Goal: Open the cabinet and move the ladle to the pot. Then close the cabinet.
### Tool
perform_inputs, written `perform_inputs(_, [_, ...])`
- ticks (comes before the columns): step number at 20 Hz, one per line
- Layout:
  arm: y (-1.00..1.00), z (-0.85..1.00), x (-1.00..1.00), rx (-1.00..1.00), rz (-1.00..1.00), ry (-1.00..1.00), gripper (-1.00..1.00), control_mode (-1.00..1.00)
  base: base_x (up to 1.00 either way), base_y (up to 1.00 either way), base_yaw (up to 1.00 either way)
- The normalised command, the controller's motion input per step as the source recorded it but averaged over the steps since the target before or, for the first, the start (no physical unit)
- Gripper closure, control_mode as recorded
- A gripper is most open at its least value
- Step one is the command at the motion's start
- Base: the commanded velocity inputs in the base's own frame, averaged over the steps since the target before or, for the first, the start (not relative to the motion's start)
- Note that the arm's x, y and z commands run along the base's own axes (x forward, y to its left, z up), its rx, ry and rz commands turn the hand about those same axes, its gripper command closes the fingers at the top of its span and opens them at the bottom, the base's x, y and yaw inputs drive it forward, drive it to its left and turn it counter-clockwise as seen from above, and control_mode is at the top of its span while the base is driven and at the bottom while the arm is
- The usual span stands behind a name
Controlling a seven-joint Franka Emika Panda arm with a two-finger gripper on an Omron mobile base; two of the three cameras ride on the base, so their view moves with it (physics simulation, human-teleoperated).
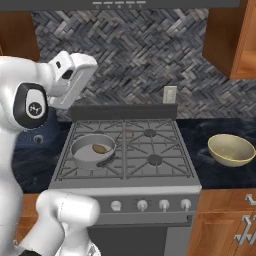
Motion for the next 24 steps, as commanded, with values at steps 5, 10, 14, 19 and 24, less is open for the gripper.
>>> perform_inputs(5, [0.02,-0.10,-0.36,0.56,-0.27,-0.44,-1.00,-1.00,0.00,0.00,0.00])
perform_inputs(10, [0.00,-0.05,-0.08,0.77,-0.17,-0.07,-1.00,-1.00,0.00,0.00,0.00])
perform_inputs(14, [0.02,-0.03,0.00,0.77,0.00,0.02,-1.00,-1.00,0.00,0.00,0.00])
perform_inputs(19, [0.00,0.00,-0.24,0.35,0.04,-0.03,-1.00,-1.00,0.00,0.00,0.00])
perform_inputs(24, [0.06,0.00,-0.50,0.04,0.00,-0.12,-1.00,-1.00,0.00,0.00,0.00])
